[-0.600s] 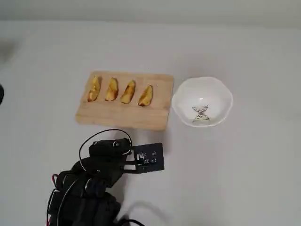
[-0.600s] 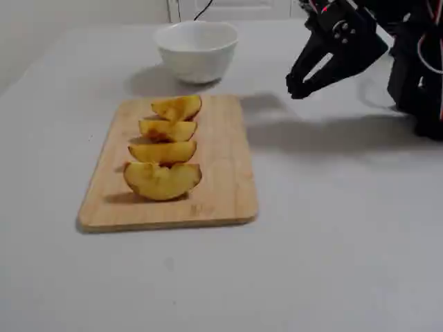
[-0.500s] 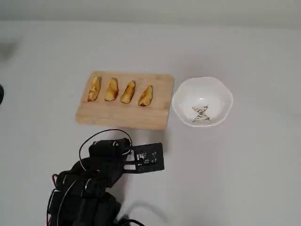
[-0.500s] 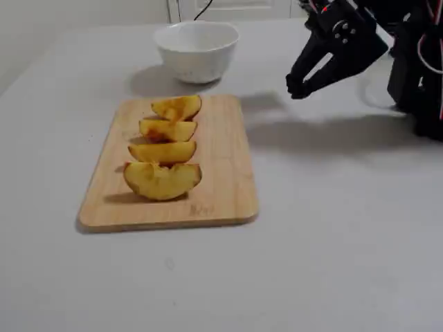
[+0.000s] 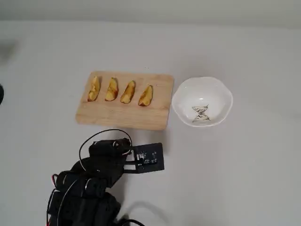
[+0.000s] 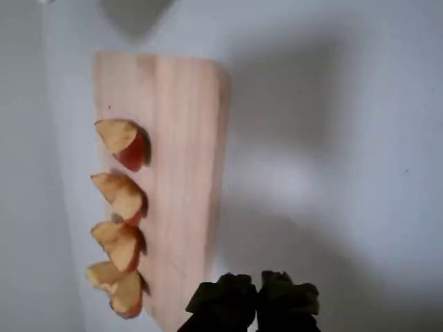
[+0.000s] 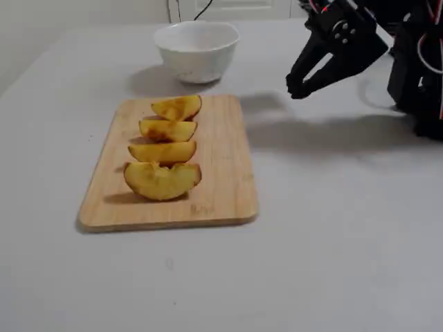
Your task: Pick up the leftmost apple slice from the cutting board and place it into the bowl
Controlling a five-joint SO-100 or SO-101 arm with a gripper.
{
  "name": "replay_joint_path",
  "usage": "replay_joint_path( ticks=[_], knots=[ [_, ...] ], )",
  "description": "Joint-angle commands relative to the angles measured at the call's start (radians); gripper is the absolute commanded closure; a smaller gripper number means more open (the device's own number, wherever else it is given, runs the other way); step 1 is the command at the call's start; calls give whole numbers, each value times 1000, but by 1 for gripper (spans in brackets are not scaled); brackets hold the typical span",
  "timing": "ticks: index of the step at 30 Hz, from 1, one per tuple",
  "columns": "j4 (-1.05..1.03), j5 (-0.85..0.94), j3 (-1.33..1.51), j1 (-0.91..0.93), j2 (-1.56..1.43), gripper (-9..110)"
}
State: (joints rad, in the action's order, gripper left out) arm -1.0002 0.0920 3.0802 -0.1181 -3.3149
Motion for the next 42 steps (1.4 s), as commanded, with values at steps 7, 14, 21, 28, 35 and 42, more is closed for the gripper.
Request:
replay_joint_path(
  ticks=[7, 14, 21, 28, 35, 42],
  knots=[
    [23, -8, -6, 11, -9, 101],
    [23, -8, -6, 11, -9, 101],
    [23, -8, -6, 11, -9, 101],
    [23, -8, -6, 11, -9, 101],
    [23, 6, -6, -2, -9, 101],
    [49, 571, 35, -202, -12, 101]
  ],
)
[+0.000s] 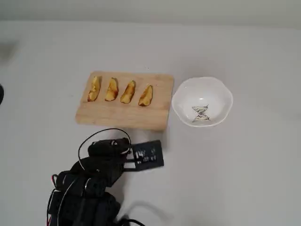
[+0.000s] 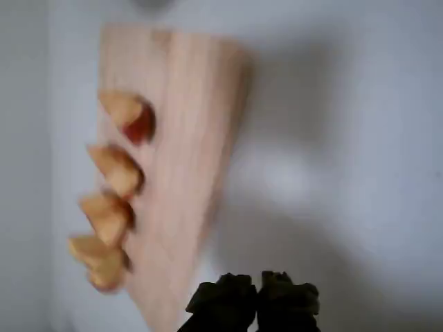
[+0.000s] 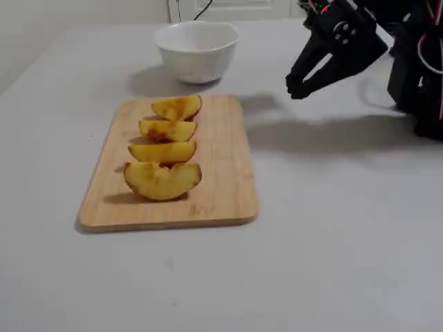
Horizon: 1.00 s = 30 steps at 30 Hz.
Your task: Pick up the leftmost apple slice from the cutting board and place it into the bowl
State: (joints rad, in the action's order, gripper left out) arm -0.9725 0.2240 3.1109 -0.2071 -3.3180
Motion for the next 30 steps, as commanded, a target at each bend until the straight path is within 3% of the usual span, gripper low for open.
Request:
replay_joint_path(
  ticks=[1, 6, 11, 20, 30],
  knots=[
    [26, 460, 5, -126, -9, 101],
    [28, 724, -58, -235, 81, 90],
    [137, 828, -339, -221, 558, 83],
    [54, 742, -1083, -301, 1333, 82],
    [-60, 637, -1543, -391, 1770, 81]
  ],
)
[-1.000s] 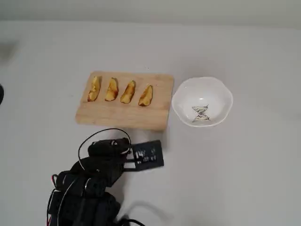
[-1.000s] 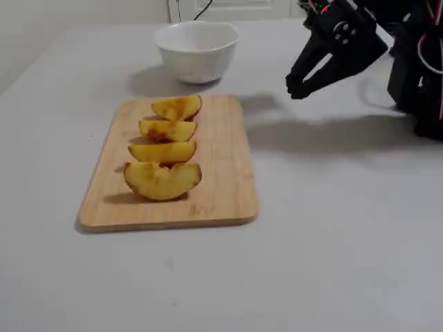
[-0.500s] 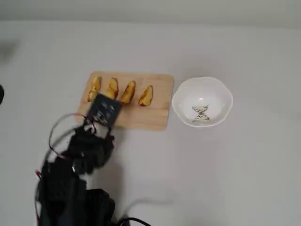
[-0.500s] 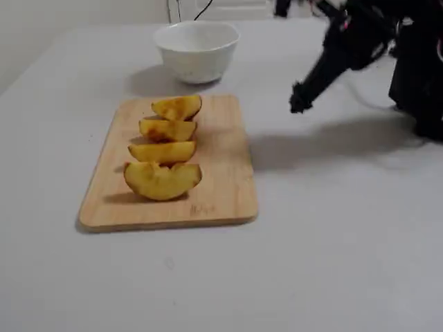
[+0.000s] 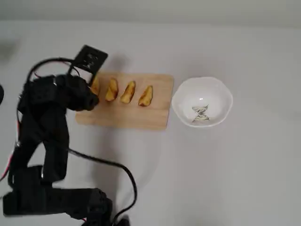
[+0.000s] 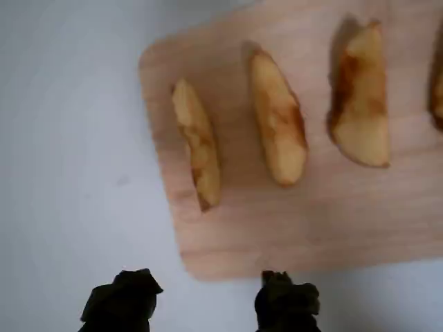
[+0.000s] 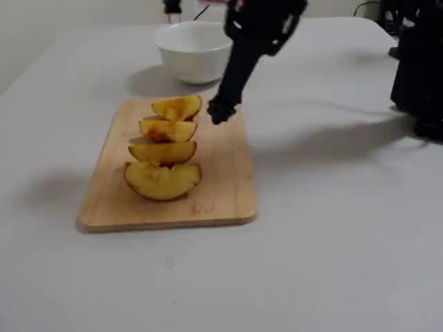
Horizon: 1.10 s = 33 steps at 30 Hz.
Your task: Pick up the leftmost apple slice from the cutting board and place it into the bowl
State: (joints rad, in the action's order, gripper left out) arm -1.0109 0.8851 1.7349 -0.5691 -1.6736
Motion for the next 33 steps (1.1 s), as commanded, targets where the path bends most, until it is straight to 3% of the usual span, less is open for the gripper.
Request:
replay_joint_path(
  ticks=[1, 17, 23, 28, 33],
  knots=[
    [-17, -28, -184, -28, 150, 81],
    [-48, -55, -508, -14, 511, 82],
    [-58, -74, -598, -9, 597, 101],
    [-83, -163, -684, -14, 627, 101],
    [-256, -296, -976, -29, 716, 101]
  ],
)
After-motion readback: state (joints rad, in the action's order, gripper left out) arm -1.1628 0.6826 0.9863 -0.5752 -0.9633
